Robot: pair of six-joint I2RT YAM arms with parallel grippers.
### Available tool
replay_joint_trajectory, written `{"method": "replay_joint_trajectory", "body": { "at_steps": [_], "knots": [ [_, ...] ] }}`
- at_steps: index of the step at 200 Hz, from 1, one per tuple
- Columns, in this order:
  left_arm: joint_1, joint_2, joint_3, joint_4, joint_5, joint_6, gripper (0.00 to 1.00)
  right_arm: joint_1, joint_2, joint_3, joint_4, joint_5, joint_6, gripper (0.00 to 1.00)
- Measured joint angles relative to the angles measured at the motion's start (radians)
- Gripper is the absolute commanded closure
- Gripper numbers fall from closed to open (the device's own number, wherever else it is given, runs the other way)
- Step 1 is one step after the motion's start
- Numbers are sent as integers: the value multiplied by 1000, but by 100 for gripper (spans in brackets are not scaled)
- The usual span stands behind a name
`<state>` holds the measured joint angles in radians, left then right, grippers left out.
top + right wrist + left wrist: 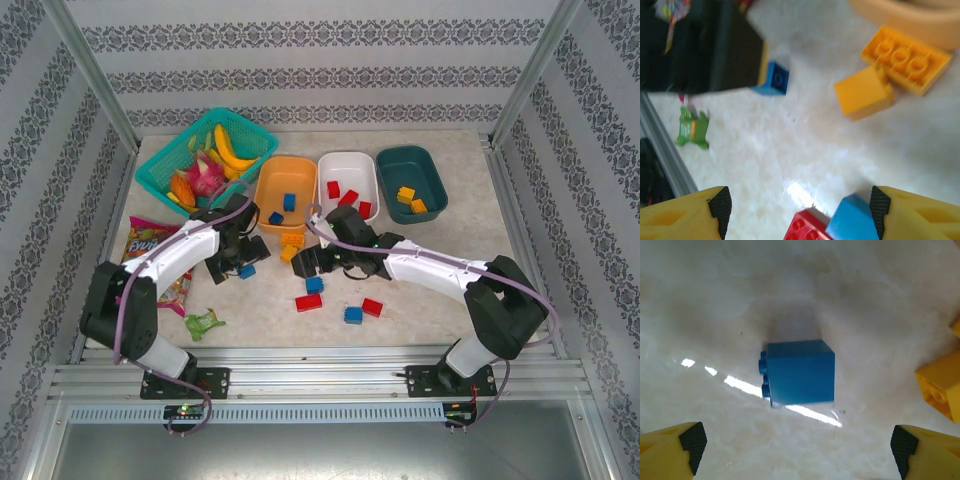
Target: Sort the legos into containers by color
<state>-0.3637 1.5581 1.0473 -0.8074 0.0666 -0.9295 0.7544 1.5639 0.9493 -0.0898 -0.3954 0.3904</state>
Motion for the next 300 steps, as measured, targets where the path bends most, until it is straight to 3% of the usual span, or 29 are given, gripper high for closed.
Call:
{"method": "replay_joint_trajectory", "body": {
  "at_steps": [46,74,110,163,210,262,300],
  "knots": [
    [21,124,14,48,0,3,29,22,-20,-4,43,-23,2,25],
    [25,147,13,61,-2,5,35,22,-31,-2,43,-22,3,25],
    [25,155,15,74,-13,11,65,21,-31,0,42,-21,3,26],
    [25,101,46,34,-32,51,67,-38,-95,4,43,33,74,26],
    [25,85,341,-14,-7,134,67,-143,-148,107,50,111,139,26],
    [12,370,673,-8,92,224,67,-200,-127,159,30,147,212,25],
    [-13,552,786,-18,138,234,68,-214,-82,168,11,176,261,26]
  ]
}}
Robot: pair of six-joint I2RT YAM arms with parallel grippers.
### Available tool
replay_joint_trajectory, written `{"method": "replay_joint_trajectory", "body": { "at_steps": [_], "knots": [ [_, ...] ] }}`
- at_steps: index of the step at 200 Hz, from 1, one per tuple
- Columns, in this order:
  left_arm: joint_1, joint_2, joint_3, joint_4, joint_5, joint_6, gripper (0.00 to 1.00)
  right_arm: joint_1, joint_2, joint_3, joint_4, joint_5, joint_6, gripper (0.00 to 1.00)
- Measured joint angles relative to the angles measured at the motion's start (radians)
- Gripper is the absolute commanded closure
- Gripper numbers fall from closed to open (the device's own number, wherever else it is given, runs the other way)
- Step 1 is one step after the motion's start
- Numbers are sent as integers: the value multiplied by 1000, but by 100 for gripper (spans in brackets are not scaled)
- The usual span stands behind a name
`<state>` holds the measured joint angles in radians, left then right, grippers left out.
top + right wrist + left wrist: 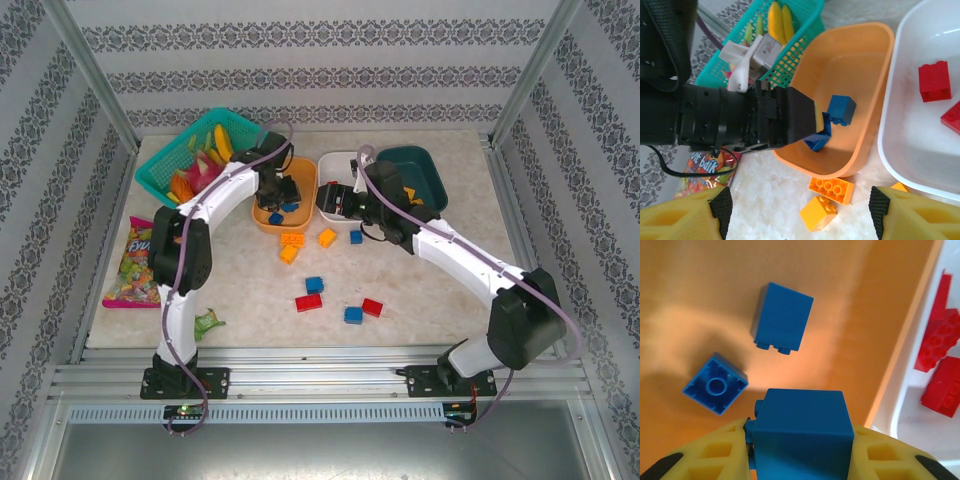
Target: Sort the legos into containers by color
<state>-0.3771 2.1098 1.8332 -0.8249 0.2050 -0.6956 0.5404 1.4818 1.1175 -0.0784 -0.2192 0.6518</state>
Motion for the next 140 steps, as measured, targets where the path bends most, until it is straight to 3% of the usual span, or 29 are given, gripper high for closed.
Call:
{"method": "replay_joint_trajectory", "body": {
  "at_steps": [83,140],
  "knots": [
    [-9,128,90,-6,47,-5,65,-2,45,12,-23,32,35,26],
    [-9,154,90,-31,49,-18,45,-13,54,30,-74,34,23,26]
  ]
}}
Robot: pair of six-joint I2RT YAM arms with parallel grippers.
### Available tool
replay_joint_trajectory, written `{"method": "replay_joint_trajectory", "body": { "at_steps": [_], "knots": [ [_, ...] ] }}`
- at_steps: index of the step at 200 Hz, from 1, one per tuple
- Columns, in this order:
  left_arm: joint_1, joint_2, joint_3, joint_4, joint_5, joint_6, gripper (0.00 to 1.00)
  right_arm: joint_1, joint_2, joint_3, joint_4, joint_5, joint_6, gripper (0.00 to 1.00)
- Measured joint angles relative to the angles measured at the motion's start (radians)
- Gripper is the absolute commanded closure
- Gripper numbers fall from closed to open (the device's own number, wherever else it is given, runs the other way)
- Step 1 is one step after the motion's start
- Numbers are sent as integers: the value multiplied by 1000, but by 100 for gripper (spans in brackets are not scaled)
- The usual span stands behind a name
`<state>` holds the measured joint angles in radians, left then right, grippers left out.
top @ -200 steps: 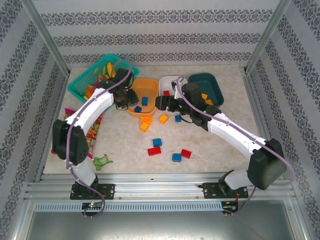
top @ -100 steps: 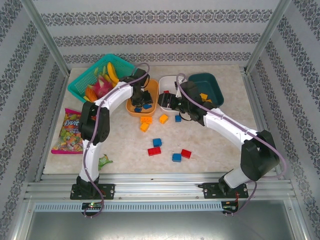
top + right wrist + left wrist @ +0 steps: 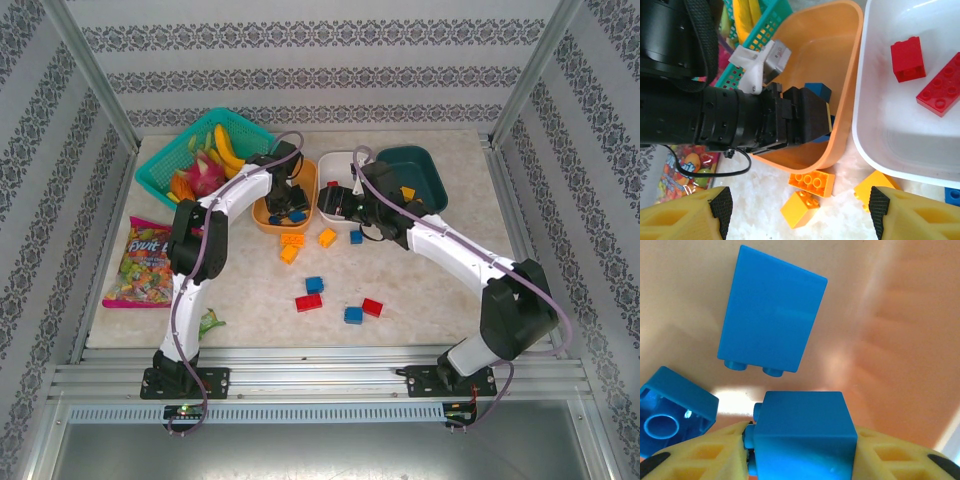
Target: Sort the legos into containers by color
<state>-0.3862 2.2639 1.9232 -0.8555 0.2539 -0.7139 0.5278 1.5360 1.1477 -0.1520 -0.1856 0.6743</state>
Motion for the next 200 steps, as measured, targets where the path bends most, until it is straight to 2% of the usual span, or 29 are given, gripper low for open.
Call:
{"method": "replay_joint_trajectory", "body": {
  "at_steps": [45,73,93,142,173,200],
  "knots": [
    [0,-16,26,-17,-8,-3,35,61,22,65,-108,68,-69,26],
    [0,-134,-48,-19,-40,-11,30,142,63,86,-140,101,-58,26],
    [6,-319,-196,-2,-74,-29,26,200,130,117,-170,130,-10,25],
    [42,-884,-727,89,-126,-81,13,309,330,202,-229,171,146,18],
    [42,-1101,-1001,109,-123,-109,14,362,436,302,-277,232,214,17],
    [42,-1237,-1112,107,-116,-131,13,380,503,376,-317,275,266,19]
  ]
}}
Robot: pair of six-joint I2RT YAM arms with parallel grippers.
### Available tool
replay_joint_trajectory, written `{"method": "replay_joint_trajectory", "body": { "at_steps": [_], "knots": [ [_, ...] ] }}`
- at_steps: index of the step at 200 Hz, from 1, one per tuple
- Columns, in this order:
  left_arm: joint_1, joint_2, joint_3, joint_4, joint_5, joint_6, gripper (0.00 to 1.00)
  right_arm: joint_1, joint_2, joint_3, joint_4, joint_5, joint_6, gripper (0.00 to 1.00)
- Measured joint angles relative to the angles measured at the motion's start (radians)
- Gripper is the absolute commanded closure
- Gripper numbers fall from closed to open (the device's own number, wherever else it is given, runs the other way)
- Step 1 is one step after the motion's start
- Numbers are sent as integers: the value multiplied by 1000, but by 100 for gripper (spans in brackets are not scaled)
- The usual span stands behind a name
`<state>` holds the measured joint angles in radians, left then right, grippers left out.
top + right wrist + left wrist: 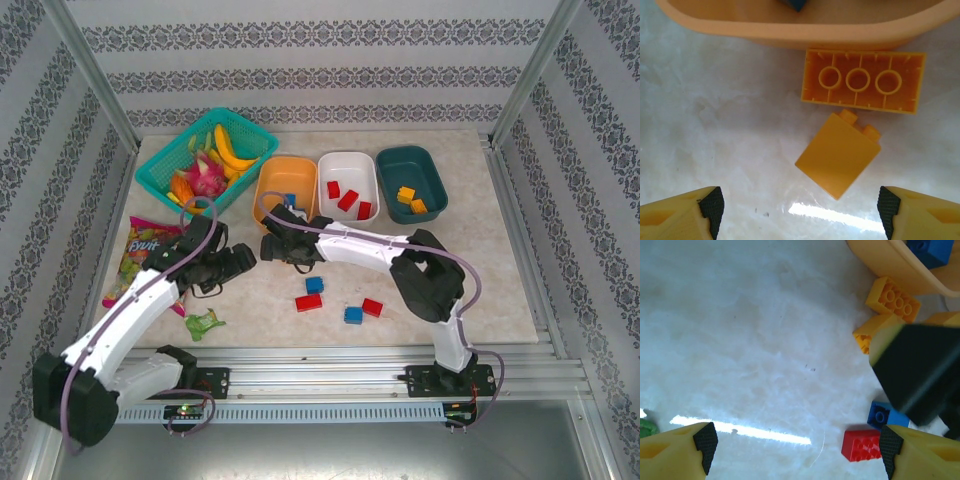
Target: Sort the legos into containers by color
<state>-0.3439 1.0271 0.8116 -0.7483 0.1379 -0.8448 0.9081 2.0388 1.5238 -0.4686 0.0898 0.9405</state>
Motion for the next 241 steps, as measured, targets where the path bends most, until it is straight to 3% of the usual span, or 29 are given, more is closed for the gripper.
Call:
{"method": "replay_joint_trajectory", "body": {
  "at_steps": [54,149,197,241],
  "knots": [
    [0,-140,-16,1,16,-7,13,-3,92,75,-83,71,79,30],
    [0,-198,-17,-6,39,-5,14,-3,143,112,-97,90,121,71],
    [0,-197,-23,11,99,8,15,-2,100,55,-105,90,111,74],
    [-17,-101,-24,144,216,11,15,-3,-165,-136,-153,95,60,74]
  ]
}}
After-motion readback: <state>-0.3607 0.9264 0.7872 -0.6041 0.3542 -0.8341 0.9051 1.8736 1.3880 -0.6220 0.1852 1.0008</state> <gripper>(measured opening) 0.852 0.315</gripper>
